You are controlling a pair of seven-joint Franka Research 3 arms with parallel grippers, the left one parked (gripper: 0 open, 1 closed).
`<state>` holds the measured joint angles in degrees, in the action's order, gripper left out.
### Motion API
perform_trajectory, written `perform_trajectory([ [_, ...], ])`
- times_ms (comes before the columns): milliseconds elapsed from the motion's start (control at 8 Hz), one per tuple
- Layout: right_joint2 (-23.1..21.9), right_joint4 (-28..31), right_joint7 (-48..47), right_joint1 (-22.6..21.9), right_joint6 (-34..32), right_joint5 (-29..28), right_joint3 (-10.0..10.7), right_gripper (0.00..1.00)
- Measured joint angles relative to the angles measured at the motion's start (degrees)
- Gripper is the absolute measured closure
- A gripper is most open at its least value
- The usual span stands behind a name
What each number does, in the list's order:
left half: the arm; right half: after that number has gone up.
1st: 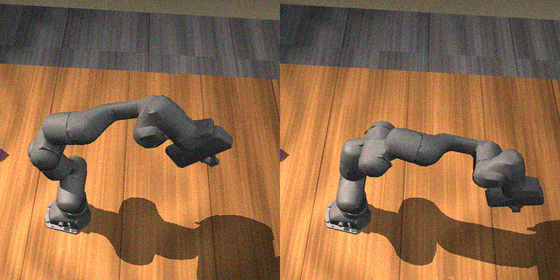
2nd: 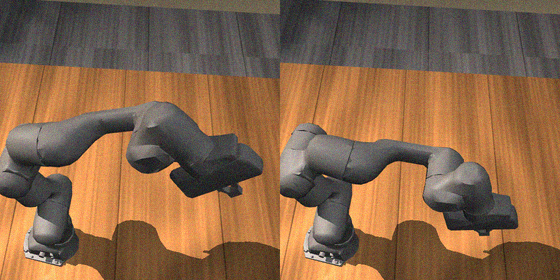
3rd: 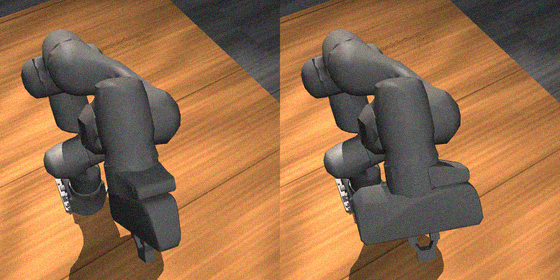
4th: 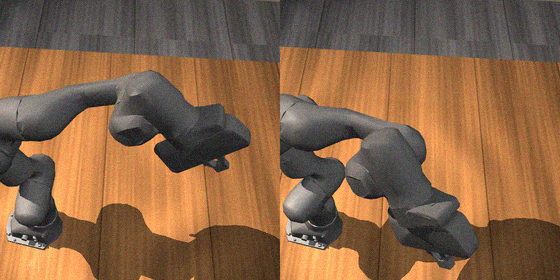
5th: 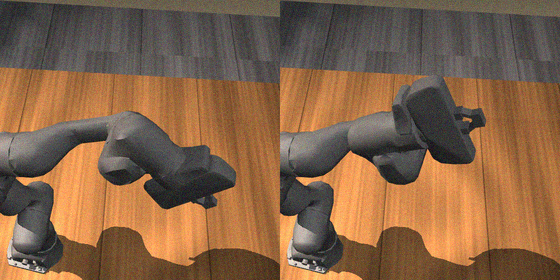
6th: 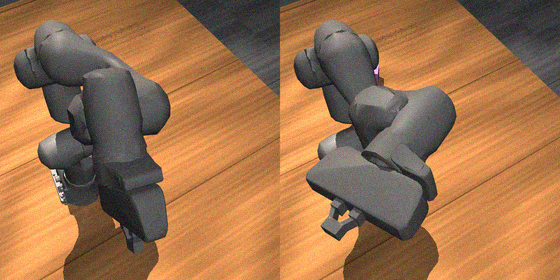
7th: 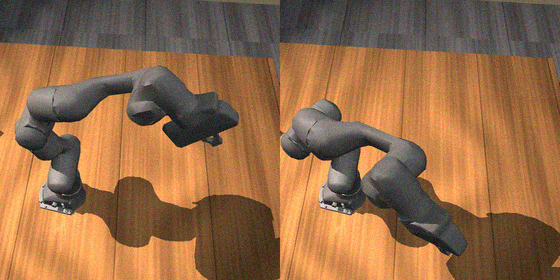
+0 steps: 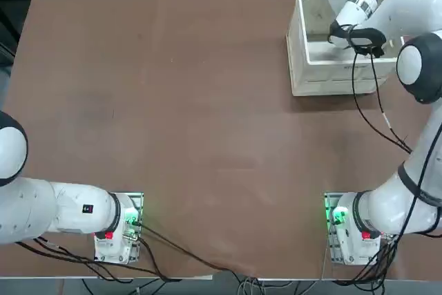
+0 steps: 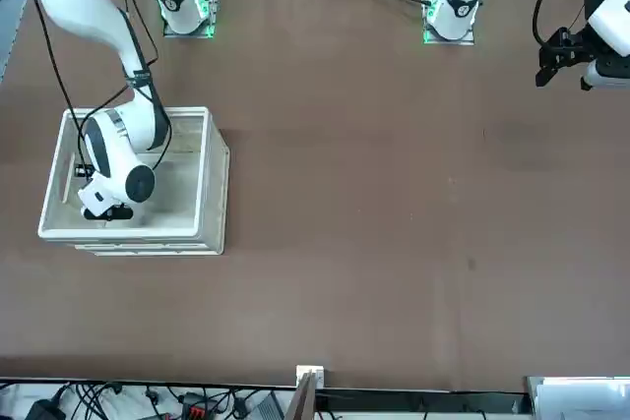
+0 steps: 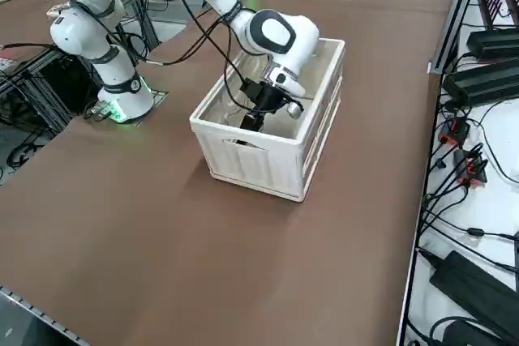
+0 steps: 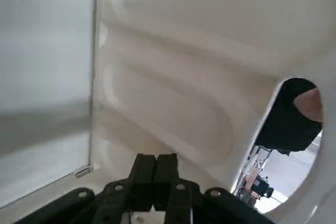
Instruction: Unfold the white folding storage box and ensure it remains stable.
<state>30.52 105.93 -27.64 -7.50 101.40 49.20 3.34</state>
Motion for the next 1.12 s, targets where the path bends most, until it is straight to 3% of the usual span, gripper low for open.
perform_trajectory([
  [250,-1.1,-2.1,2.3,0.1,0.1,-5.0,0.1,0.99],
  [875,-11.2,-6.7,12.7,0.1,-2.5,-28.1,0.1,0.99],
  [1125,-13.9,-11.6,17.4,0.4,-6.5,-35.4,0.7,0.99],
])
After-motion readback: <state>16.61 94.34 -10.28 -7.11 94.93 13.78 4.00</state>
